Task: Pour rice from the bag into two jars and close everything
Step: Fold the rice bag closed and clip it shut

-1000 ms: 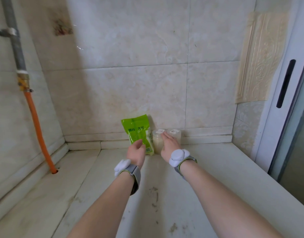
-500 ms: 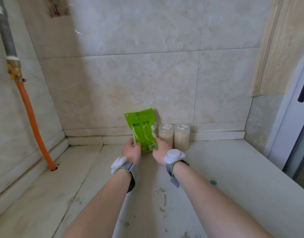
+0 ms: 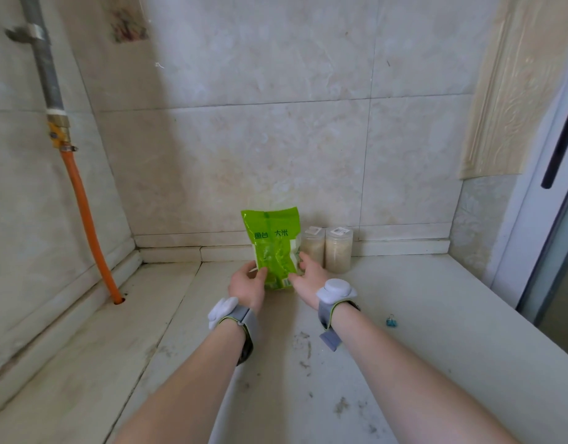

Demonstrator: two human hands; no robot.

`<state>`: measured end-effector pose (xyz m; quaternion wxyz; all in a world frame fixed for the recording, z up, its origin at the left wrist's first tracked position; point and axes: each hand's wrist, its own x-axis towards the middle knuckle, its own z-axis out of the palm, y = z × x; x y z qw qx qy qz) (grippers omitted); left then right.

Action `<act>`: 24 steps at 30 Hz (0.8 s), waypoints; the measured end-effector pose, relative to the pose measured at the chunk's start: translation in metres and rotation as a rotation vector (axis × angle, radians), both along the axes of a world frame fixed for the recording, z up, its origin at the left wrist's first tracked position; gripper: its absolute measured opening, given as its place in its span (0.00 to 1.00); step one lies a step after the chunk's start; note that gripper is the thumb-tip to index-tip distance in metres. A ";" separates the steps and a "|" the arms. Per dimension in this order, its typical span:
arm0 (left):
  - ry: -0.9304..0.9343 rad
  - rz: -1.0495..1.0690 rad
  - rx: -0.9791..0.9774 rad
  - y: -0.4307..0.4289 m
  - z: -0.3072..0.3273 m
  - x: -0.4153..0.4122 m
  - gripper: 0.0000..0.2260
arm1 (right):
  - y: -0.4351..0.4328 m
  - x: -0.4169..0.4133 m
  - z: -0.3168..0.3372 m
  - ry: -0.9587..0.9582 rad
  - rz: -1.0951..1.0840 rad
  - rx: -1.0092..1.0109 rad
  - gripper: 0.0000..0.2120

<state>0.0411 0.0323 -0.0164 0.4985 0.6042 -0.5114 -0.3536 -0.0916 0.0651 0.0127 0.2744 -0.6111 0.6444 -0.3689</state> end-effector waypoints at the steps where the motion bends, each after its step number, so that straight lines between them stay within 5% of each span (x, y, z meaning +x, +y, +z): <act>1: 0.020 -0.011 -0.003 0.006 -0.001 0.000 0.14 | 0.010 -0.001 0.003 -0.010 -0.006 -0.020 0.22; 12: 0.076 -0.159 -0.008 0.061 -0.007 -0.032 0.10 | 0.059 -0.038 -0.009 -0.093 -0.196 -0.126 0.20; 18: -0.024 -0.223 -0.016 0.070 -0.003 -0.041 0.20 | 0.058 -0.060 -0.016 -0.090 -0.183 -0.106 0.24; 24: 0.277 -0.391 -0.057 0.052 -0.004 -0.039 0.14 | 0.042 -0.066 -0.021 -0.156 -0.067 -0.151 0.21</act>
